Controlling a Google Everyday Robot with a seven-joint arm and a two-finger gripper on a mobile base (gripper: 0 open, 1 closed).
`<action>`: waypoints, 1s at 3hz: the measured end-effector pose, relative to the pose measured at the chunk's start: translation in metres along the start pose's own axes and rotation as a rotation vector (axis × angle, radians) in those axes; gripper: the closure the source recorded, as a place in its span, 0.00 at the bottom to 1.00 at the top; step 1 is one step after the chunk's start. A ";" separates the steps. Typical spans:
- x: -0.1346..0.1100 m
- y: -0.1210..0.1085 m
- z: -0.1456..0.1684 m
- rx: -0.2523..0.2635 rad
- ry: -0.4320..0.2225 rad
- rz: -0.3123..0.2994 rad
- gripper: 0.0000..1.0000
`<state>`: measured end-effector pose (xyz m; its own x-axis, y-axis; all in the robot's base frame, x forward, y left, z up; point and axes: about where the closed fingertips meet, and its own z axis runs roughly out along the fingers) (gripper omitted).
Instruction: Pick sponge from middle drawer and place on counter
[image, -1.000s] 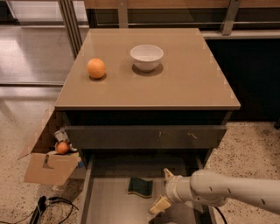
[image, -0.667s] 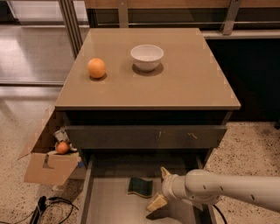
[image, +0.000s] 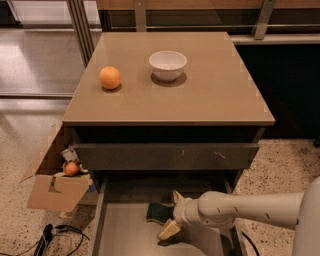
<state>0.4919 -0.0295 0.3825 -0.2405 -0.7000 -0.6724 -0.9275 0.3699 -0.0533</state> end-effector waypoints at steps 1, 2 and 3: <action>0.001 0.008 0.014 -0.025 -0.001 0.002 0.00; 0.005 0.010 0.026 -0.043 0.005 0.016 0.00; 0.006 0.010 0.026 -0.043 0.005 0.016 0.18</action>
Offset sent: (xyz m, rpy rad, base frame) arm -0.0016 0.0189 -0.0370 0.0112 0.0670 0.0127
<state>0.4885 -0.0135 0.3587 -0.2572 -0.6973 -0.6691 -0.9349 0.3546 -0.0102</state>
